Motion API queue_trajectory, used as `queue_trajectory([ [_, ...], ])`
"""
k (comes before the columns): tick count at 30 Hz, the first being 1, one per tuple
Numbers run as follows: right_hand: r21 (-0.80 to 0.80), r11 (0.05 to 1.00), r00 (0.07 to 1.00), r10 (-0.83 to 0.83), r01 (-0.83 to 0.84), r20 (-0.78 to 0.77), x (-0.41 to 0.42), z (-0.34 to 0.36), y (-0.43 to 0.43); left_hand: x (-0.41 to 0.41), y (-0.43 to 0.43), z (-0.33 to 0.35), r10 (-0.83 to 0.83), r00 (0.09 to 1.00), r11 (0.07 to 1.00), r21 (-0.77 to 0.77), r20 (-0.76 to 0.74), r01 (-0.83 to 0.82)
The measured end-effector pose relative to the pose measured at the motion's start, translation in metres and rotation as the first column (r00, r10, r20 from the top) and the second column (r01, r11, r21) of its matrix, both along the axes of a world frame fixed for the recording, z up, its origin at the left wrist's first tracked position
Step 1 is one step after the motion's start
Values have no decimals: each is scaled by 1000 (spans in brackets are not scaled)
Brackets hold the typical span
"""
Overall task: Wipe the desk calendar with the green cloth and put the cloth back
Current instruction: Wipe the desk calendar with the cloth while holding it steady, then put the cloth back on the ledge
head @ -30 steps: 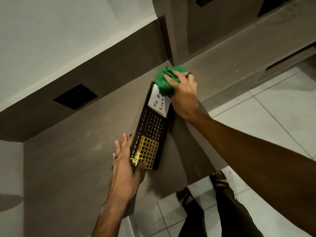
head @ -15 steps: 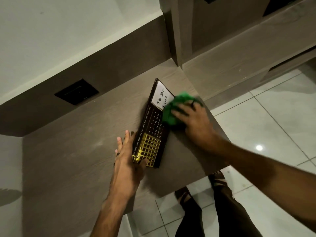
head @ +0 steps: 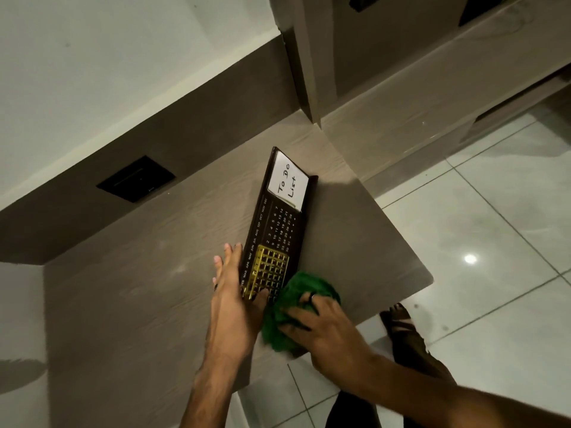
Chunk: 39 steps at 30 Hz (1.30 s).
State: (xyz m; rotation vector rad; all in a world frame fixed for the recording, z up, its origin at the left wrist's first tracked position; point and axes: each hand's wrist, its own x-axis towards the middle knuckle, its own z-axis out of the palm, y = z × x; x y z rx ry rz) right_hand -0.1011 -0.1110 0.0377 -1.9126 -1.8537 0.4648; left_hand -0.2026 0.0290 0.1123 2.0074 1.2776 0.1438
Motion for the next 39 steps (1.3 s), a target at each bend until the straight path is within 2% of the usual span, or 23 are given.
queue_trajectory([
  [2, 9, 1000, 995, -11, 12, -102, 4, 4, -7, 1, 0, 1, -3, 1000, 1000, 1, -10, 3],
  [3, -10, 998, 970, -59, 58, -237, 8, 6, -10, 1, 1, 2, -8, 1000, 1000, 7, -19, 8],
  [4, -55, 990, 902, -138, 126, -408, 12, 8, -12, 1, 1, 3, -16, 999, 1000, 15, -32, 16],
  [6, -144, 955, 658, -282, 257, -698, 28, 16, -10, 1, 3, 7, -22, 999, 999, 31, -50, 24],
  [8, -201, 906, 364, -342, 372, -866, 52, 27, -5, 3, 4, 14, 4, 998, 998, 63, -58, -1],
  [10, -314, 826, 97, -402, 468, -911, 82, 35, -3, 12, 4, 23, 11, 999, 986, 168, -48, -3],
  [12, -418, 722, -67, -461, 551, -885, 116, 36, -3, 36, -1, 28, -51, 999, 944, 327, 1, 48],
  [14, -417, 664, -115, -448, 620, -886, 150, 36, -2, 71, -11, 22, -186, 979, 874, 468, 82, 127],
  [16, -396, 635, -136, -419, 663, -898, 181, 36, -1, 110, -23, 6, -290, 950, 851, 485, 112, 203],
  [18, -371, 619, -95, -432, 692, -897, 207, 35, 5, 142, -32, -19, -341, 940, 857, 421, 30, 297],
  [22, -243, 653, 215, -539, 717, -814, 247, 19, 35, 168, -31, -80, -428, 859, 810, 302, -279, 502],
  [25, -209, 700, 414, -606, 683, -679, 276, 2, 70, 169, -29, -108, -430, 825, 799, 270, -366, 537],
  [27, -158, 716, 573, -653, 680, -495, 294, -11, 95, 168, -31, -119, -426, 825, 789, 294, -372, 540],
  [29, -90, 720, 691, -688, 688, -221, 305, -25, 116, 167, -32, -124, -422, 822, 787, 296, -382, 541],
  [32, -159, 798, 814, -567, 581, 127, 303, -46, 135, 172, -31, -124, -412, 819, 786, 297, -400, 541],
  [34, -225, 842, 863, -434, 490, 258, 293, -63, 137, 172, -31, -121, -402, 825, 800, 286, -396, 527],
  [36, -247, 843, 864, -399, 477, 308, 290, -70, 134, 173, -31, -119, -403, 837, 811, 280, -370, 514],
  [39, -315, 846, 898, -363, 429, 249, 299, -64, 135, 172, -33, -118, -420, 834, 803, 282, -357, 525],
])
